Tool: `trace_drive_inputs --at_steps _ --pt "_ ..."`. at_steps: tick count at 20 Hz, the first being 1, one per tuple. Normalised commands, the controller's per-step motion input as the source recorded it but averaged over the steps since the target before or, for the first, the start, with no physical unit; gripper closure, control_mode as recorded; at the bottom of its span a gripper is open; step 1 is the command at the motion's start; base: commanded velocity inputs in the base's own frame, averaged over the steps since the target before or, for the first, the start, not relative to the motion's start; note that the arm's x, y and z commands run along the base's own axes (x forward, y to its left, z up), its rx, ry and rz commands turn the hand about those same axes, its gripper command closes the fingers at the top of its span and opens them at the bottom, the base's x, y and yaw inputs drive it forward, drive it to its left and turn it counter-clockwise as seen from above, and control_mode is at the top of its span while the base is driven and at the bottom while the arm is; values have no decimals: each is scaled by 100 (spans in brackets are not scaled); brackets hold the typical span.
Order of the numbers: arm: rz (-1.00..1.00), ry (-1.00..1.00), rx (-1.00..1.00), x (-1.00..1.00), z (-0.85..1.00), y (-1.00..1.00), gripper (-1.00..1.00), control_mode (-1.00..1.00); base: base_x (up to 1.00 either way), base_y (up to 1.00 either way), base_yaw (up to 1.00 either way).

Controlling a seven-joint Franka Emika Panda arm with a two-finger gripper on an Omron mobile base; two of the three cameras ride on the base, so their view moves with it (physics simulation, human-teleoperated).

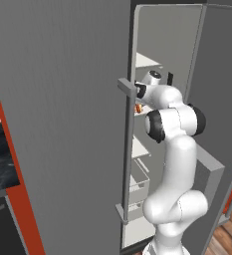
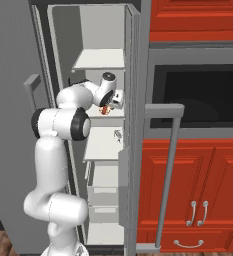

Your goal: Store the hot dog in the freezer for long-term storage. Close the freezer door after placing the cooked food.

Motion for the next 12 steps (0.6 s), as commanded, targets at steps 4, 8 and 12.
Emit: trace_drive_inputs --at_steps 4,8,12 --pt "0 -2 0 32 -15 0 100 -100 0 0 0" --pt "0 0 0 20 -7 0 100 -100 0 0 0" --pt "0 0 0 17 -4 3 -100 -100 0 0 0"
